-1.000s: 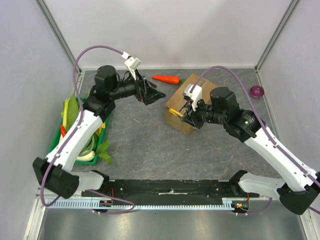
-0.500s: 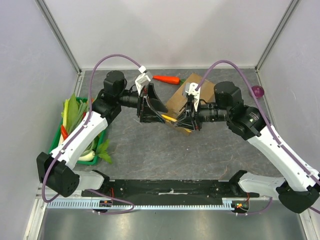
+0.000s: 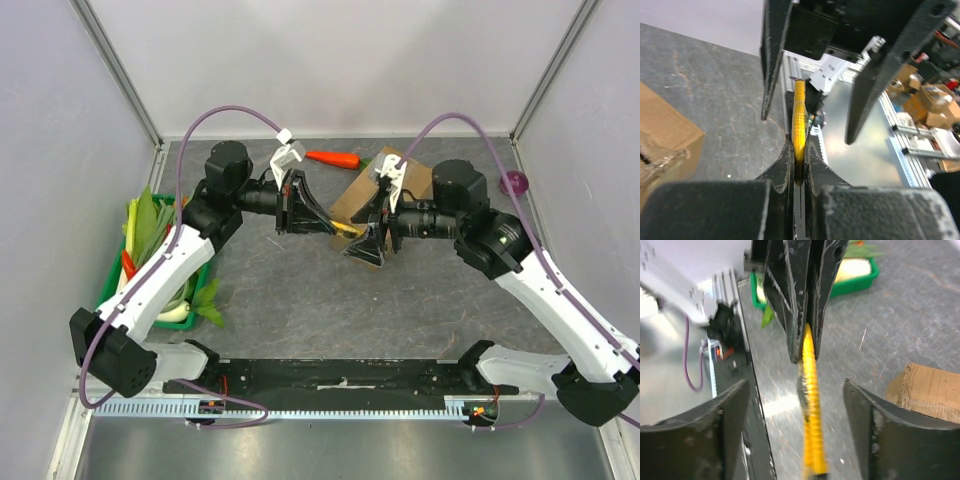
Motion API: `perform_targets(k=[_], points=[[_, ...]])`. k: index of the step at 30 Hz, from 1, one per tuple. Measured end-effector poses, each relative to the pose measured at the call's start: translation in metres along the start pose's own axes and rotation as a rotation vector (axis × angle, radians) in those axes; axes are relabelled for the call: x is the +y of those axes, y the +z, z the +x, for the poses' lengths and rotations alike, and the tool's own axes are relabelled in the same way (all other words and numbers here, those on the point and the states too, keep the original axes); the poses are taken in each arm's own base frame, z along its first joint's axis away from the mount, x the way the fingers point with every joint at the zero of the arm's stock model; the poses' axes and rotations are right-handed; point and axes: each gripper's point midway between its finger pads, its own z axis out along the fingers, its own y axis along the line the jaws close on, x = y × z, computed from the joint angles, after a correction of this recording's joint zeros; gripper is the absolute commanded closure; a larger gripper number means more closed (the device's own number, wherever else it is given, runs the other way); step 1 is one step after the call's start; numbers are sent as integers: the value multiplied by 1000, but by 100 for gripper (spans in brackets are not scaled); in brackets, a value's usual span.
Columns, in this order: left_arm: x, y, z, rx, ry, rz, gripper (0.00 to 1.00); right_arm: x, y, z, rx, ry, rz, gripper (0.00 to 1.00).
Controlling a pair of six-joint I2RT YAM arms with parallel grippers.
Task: Unpack the express box
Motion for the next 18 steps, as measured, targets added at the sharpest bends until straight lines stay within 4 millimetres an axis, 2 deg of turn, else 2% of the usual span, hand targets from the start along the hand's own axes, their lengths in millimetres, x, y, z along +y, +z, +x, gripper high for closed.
perform_targets(k=[2, 6, 11, 13, 18], points=[[5, 0, -7, -22, -1, -55, 98, -6, -3, -13, -68, -18, 51, 3], [8, -3, -32, -102, 19, -142, 98, -4, -20, -37, -243, -47, 123, 2], [-18, -10, -75, -244, 80, -169, 98, -3, -40, -86, -464, -77, 177, 3], [-32, -14, -91, -298, 116, -163, 98, -4, -42, -100, -519, -66, 182, 5], [-57, -19, -113, -377, 176, -131, 98, -10, -25, -118, -554, 2, 139, 28]])
